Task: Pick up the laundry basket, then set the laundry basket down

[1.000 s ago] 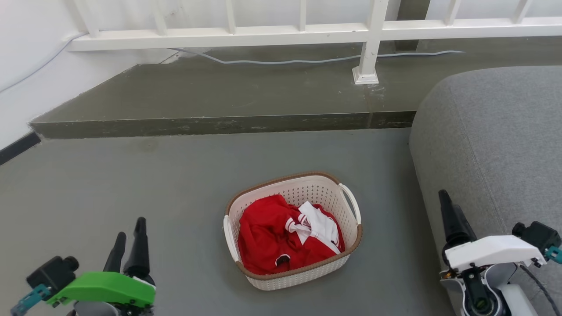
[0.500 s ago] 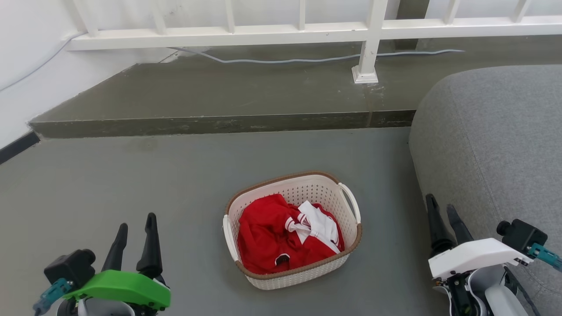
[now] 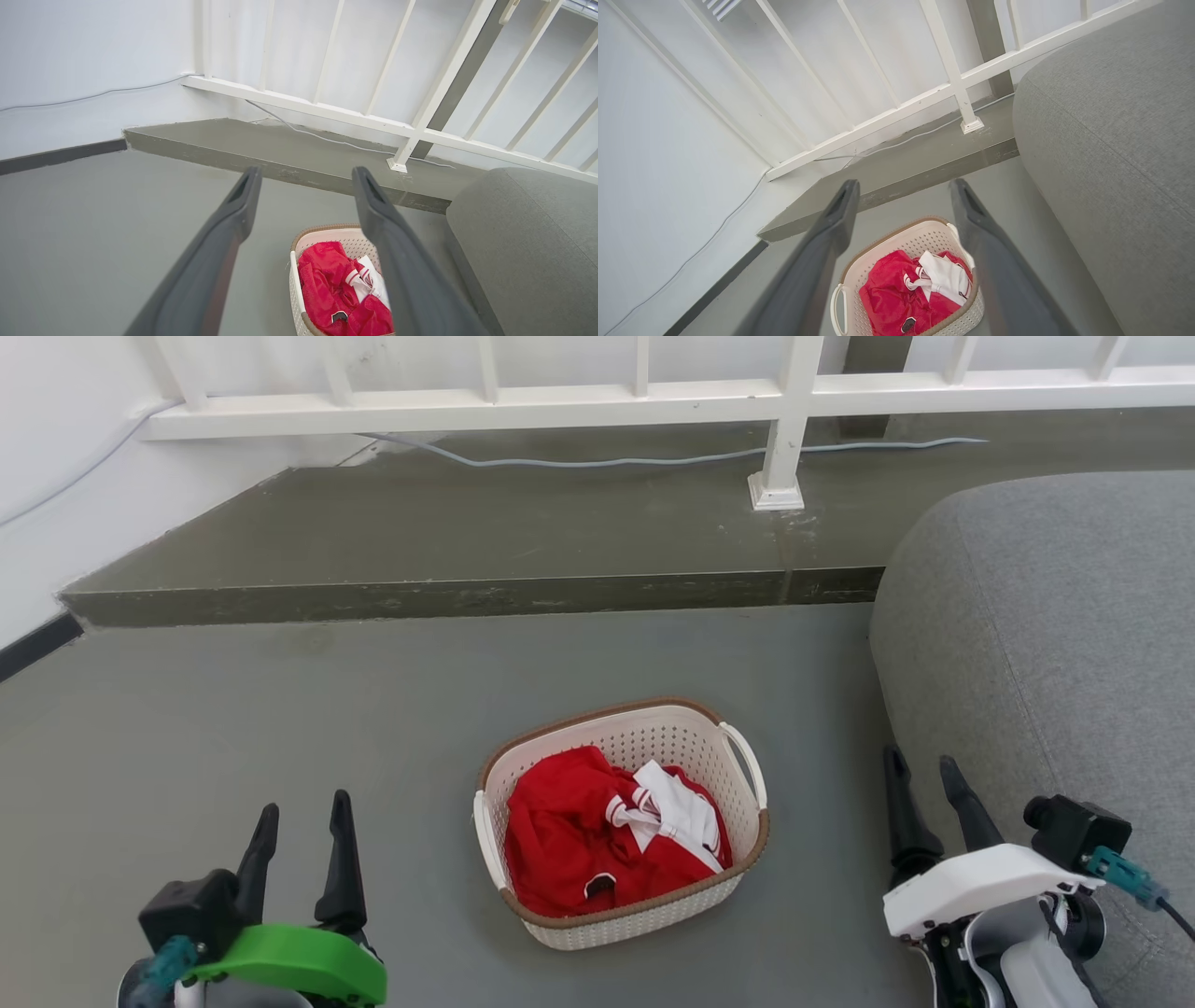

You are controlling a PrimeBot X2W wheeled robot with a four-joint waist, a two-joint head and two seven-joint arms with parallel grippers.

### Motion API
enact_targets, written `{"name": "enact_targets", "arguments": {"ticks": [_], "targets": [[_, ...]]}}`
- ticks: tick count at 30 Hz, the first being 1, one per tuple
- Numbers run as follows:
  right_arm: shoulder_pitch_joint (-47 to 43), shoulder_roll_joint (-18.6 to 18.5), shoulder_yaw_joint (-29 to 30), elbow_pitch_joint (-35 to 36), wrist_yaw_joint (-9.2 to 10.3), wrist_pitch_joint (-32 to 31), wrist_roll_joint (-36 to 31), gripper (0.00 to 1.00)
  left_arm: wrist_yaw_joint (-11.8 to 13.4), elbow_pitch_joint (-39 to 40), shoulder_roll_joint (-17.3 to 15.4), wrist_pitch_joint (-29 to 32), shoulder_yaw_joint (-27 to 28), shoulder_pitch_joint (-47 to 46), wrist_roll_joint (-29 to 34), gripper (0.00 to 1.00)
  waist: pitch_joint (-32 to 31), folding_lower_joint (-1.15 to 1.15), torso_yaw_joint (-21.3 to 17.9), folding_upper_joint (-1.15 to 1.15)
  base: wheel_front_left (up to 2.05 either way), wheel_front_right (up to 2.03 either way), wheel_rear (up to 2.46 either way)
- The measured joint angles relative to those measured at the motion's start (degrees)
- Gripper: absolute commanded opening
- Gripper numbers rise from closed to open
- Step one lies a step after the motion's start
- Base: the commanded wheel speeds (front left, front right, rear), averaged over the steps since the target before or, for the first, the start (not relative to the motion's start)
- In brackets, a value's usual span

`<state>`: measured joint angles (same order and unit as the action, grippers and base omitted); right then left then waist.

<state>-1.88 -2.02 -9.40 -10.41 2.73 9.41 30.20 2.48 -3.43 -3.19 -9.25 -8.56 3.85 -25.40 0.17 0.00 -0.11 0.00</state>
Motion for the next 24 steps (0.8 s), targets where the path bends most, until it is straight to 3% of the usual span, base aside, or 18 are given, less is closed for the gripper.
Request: {"name": "enact_targets", "arguments": {"ticks": [24], "targets": [[0.0,-0.3,-4.0,2.4,3.45,4.6,-18.8,1.0,3.0,2.2,0.0,-5.0,-2.7,1.4,18.6,1.0,0.3,0.0,0.1,0.0,0.0,0.0,0.0]]}}
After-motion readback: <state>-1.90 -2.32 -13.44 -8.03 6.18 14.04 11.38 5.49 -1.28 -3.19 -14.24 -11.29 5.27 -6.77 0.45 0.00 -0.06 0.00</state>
